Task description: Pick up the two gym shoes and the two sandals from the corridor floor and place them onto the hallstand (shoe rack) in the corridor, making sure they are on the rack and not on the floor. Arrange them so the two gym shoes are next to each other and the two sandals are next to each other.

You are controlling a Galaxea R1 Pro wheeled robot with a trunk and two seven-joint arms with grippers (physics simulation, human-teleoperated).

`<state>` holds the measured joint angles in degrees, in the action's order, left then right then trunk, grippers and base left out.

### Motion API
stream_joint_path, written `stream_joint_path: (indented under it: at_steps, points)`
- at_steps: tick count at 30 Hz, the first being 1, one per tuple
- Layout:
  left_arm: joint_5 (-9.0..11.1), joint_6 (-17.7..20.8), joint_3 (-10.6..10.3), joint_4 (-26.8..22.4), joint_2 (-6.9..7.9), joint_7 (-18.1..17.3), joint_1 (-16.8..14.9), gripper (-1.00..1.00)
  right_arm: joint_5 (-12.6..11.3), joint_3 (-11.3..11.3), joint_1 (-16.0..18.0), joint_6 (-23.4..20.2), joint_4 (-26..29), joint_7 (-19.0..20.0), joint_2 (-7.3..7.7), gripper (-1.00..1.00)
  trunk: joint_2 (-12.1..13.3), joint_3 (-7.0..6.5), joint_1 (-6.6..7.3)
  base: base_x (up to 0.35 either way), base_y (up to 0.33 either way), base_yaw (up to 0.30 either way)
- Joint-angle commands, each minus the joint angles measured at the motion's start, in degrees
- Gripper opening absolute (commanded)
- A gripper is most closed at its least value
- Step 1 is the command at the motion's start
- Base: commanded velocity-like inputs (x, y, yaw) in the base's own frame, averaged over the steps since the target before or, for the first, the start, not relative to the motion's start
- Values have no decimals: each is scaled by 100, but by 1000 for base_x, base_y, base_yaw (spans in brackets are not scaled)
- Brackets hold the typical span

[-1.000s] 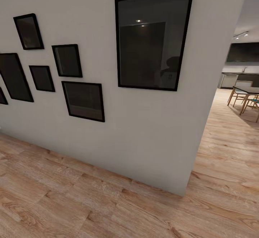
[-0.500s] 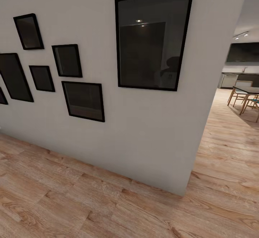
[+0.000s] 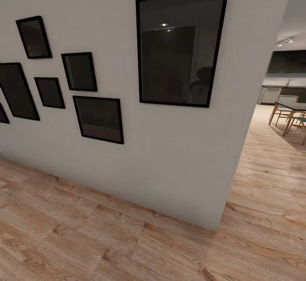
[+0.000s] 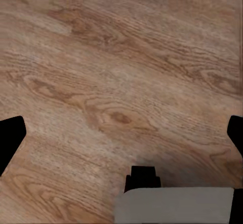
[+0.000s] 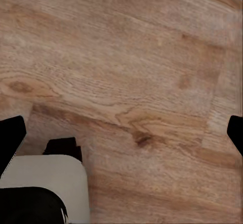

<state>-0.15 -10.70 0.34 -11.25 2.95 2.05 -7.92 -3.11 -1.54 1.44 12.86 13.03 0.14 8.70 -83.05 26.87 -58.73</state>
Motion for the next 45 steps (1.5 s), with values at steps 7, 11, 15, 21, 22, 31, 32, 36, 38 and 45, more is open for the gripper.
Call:
stream_joint_path:
  at_steps: [7,11,15,21,22,31,32,36,38,45]
  points:
    - [5,-785,5,-295,19,12,-584,100,-1146,18,21,102,2250,55,109,100,-3,6,0,0,0,0]
    - [28,-784,19,-274,14,1,-581,100,-1186,34,23,101,2242,62,72,100,-3,6,0,0,0,0]
    - [31,-784,13,-263,0,-21,-580,100,-1201,35,23,96,2240,61,59,100,-3,6,0,0,0,-5]
    - [24,-783,5,-256,-26,-39,-579,100,-1215,18,23,94,2235,55,53,100,-3,6,0,0,0,-223]
    - [14,-783,4,-255,-27,-41,-579,100,-1217,16,23,94,2234,53,53,100,-3,6,0,0,0,-267]
    - [-2,-784,-2,-255,16,-76,-578,100,-1226,5,23,96,2238,55,53,100,-3,6,0,0,0,-294]
    - [3,-784,-3,-255,17,-81,-579,100,-1226,5,23,95,2239,56,53,100,-3,6,0,0,0,-299]
    - [29,-787,4,-255,17,-89,-579,100,-1227,11,23,97,2237,56,53,100,-3,6,0,0,0,-300]
    - [34,-789,6,-255,18,-90,-578,100,-1227,12,23,99,2238,56,53,100,-3,6,0,0,0,-300]
    - [33,-796,8,-266,-26,-95,-587,100,-1228,13,23,102,2237,49,53,100,-3,6,0,0,0,-300]
